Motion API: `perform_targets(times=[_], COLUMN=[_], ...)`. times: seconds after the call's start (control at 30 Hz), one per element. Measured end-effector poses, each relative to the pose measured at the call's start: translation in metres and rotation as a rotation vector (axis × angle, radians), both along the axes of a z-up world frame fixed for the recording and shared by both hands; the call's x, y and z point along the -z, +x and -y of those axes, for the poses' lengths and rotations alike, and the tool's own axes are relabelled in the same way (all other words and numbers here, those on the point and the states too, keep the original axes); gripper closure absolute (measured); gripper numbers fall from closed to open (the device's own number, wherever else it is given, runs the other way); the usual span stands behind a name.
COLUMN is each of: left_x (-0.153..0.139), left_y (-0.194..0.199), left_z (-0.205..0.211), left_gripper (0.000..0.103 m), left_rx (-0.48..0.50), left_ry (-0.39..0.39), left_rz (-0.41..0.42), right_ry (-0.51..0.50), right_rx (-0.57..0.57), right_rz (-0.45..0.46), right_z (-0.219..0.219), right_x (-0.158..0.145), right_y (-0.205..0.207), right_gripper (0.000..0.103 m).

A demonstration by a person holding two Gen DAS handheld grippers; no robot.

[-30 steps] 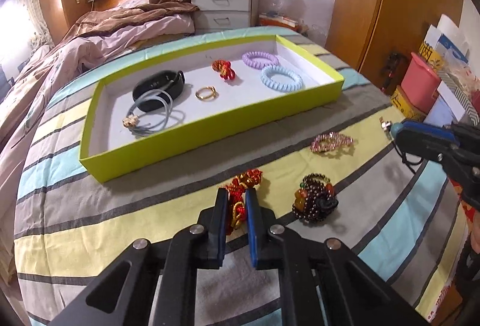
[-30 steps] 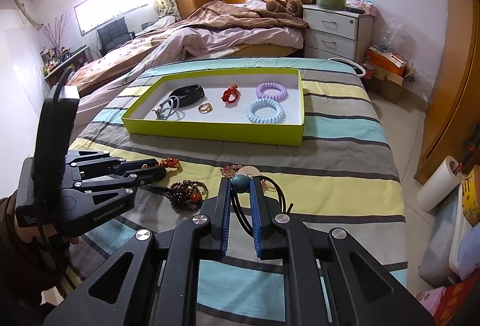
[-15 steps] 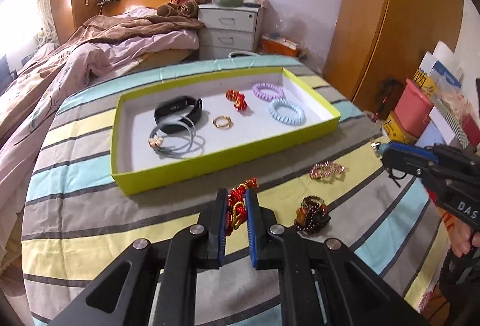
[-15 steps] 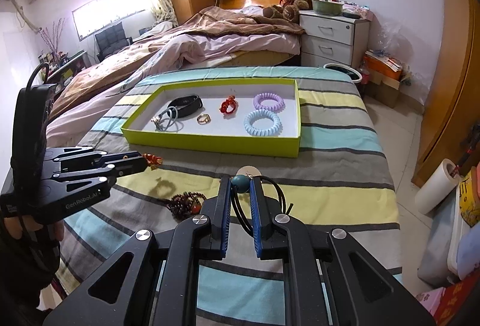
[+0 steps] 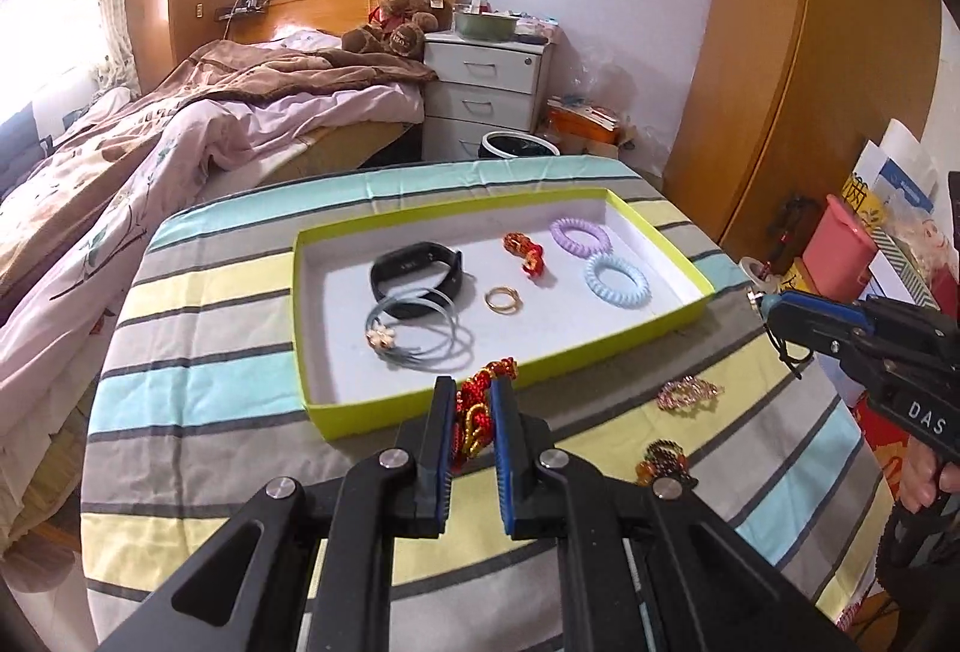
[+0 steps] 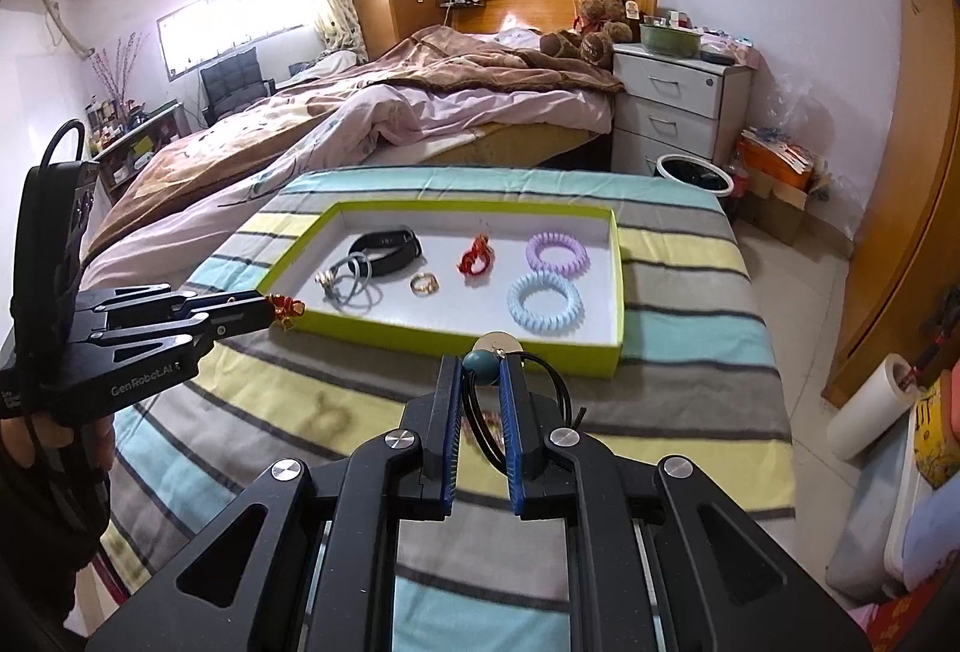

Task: Organize jewelry
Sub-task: 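Carry the red tassel and black hair tie into the green box, open both tools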

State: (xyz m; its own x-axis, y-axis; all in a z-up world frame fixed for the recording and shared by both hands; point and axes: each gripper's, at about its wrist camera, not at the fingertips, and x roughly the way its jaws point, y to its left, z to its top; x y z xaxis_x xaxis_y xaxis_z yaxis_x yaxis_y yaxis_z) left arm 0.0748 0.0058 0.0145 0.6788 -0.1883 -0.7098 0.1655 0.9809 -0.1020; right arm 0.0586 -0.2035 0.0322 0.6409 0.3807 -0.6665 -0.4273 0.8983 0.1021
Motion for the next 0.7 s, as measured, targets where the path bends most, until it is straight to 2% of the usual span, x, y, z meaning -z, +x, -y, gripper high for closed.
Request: perform_targets(times=[0.3, 0.5, 0.7], left_x=[-0.006, 0.0, 0.02], left_y=[0.025, 0.045, 0.064], left_z=[-0.018, -0.029, -0.034], left_gripper=[0.091, 0.091, 0.091], left_rx=[-0.031, -0.045, -0.054], left_ry=[-0.004, -0.011, -0.008], left_rz=[0.012, -0.003, -0.047], right_ry=[0.021, -0.005, -0.056], right_rx=[-0.048, -0.054, -0.069], right_rz=[0.002, -0.028, -0.069], right_z=[-0.025, -0.043, -0.056], right_x=[-0.007, 0.008, 0.031], right_y=[0.037, 0.07, 0.092], right_gripper=[0.09, 0.09, 0.09])
